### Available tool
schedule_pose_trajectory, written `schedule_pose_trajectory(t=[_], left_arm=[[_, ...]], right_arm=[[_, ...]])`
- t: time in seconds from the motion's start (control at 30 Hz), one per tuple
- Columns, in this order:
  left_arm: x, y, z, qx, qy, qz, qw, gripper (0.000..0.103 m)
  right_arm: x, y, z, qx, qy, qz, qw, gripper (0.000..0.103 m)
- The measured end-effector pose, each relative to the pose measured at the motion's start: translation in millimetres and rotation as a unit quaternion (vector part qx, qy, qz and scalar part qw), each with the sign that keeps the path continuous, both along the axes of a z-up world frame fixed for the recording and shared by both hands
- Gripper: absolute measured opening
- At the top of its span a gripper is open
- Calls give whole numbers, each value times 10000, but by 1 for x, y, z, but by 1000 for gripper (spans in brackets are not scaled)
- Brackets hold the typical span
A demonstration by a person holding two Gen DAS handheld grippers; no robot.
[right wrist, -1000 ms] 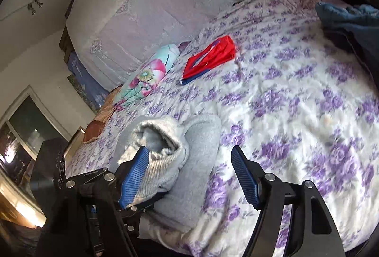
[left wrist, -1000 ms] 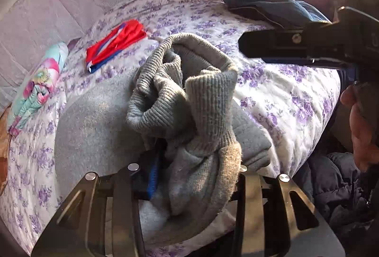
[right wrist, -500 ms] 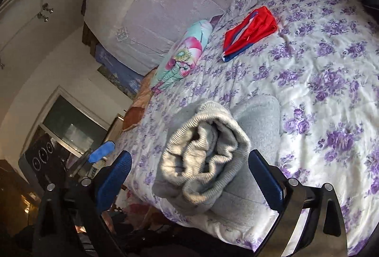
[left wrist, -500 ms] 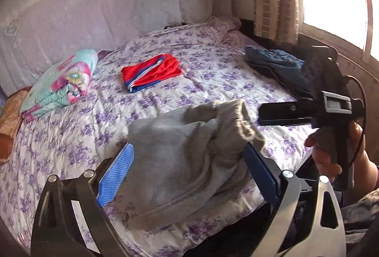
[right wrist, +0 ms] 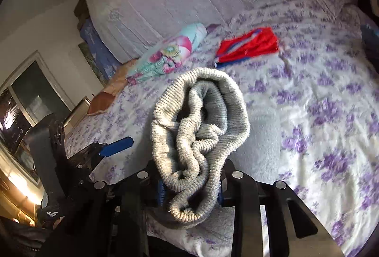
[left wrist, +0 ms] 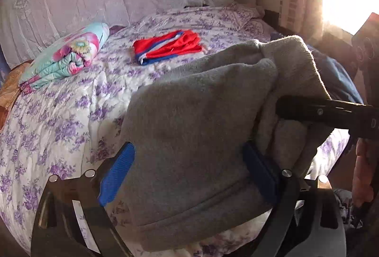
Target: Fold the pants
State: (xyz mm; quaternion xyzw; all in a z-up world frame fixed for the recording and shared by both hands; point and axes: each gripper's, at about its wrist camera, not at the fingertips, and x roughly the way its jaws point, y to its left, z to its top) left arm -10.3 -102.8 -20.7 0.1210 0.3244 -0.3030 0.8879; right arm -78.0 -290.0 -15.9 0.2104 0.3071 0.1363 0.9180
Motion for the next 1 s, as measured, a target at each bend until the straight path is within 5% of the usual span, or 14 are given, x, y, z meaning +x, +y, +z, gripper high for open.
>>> schedule_pose_trajectory(t=[0.1, 0.2, 0.23, 0.3, 0.37, 0.47, 0.53, 0.63, 0.7, 0.73, 0.83, 0.93, 1.0], left_arm=[[-3, -6, 11, -164, 54, -139, 9998, 95], [20, -25, -33, 405, 560, -28, 9976, 97], [27, -25, -48, 459, 746, 17, 9962, 97], [22, -14, -40, 215, 717, -35, 9972, 95], [4, -1, -14, 174, 313, -73, 9993, 95], [-22, 16, 23, 29, -447, -56, 9990, 96], [-26, 14, 32, -82, -599, -119, 9981, 98], [-3, -9, 0, 220, -286, -68, 9993, 98], [26, -19, -45, 486, 350, 69, 9982, 99], [35, -16, -63, 266, 621, 57, 9977, 99], [31, -11, -58, 129, 585, 14, 9982, 99], [28, 8, -31, -138, 766, -50, 9970, 99], [25, 26, -10, -320, 613, -19, 9976, 99]], right_arm=[[-17, -12, 16, -128, -127, -127, 9998, 36], [3, -45, -41, 90, 1158, -593, 9915, 66], [1, -58, -56, 432, 1220, -681, 9892, 68], [-12, -63, -51, 520, 956, -761, 9911, 67], [-32, -56, -16, -211, 350, -1093, 9932, 63], [-49, -51, 42, -256, -651, -963, 9929, 36], [-36, -35, 65, -193, -841, -418, 9954, 29], [17, -7, 53, -595, -206, -228, 9978, 27], [53, -15, 3, -655, 852, -476, 9931, 30], [63, -23, -26, -521, 1223, -508, 9898, 30], [55, -35, -48, -161, 832, -329, 9959, 31], [25, -48, -21, 350, 390, -216, 9984, 61], [-5, -60, 5, 25, -27, -691, 9976, 100]])
